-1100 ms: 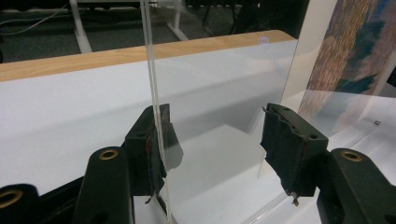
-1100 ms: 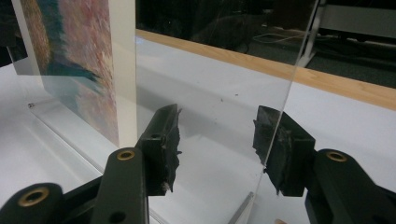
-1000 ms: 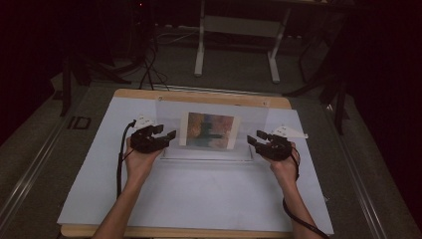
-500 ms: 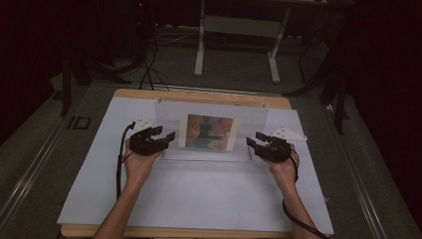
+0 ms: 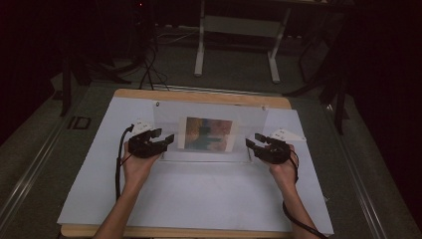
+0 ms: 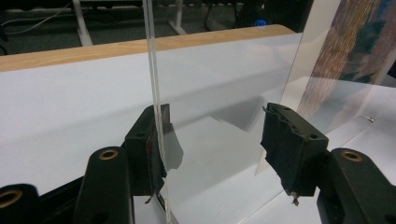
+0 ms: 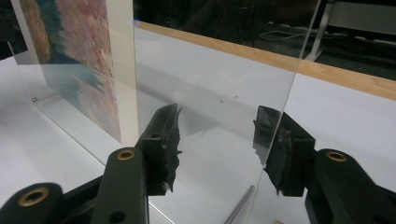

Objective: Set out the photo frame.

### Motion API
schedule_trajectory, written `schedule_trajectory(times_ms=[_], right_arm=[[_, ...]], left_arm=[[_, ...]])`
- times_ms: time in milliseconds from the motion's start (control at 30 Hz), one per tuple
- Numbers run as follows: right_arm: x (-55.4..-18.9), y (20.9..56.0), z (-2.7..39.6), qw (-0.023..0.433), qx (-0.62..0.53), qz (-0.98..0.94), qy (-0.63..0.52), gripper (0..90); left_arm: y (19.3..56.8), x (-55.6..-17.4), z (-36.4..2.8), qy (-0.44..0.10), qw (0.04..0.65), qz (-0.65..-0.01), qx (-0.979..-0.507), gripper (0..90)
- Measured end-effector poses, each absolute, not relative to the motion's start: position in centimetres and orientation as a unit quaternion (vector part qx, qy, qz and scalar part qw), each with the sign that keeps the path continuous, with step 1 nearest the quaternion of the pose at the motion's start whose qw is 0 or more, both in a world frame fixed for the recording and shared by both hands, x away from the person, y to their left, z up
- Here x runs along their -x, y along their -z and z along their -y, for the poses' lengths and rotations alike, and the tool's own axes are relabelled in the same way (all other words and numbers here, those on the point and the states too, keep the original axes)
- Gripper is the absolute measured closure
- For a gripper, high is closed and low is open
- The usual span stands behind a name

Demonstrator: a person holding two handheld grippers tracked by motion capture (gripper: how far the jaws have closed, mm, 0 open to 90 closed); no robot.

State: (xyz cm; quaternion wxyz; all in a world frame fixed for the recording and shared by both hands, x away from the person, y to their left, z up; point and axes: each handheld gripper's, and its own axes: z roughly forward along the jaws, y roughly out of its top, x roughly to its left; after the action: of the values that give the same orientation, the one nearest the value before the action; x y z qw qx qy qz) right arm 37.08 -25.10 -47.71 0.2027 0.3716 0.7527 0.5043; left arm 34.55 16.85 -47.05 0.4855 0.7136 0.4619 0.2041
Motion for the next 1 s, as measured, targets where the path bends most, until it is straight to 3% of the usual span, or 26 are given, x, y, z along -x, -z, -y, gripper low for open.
schedule_trajectory(times_ms=[1000], right_arm=[[-35.8, 47.9, 25.1, 0.210, -0.362, -0.758, -0.501, 52.9]], left_arm=[[47.4, -34.8, -17.7, -0.193, 0.497, -0.439, -0.723, 42.8]])
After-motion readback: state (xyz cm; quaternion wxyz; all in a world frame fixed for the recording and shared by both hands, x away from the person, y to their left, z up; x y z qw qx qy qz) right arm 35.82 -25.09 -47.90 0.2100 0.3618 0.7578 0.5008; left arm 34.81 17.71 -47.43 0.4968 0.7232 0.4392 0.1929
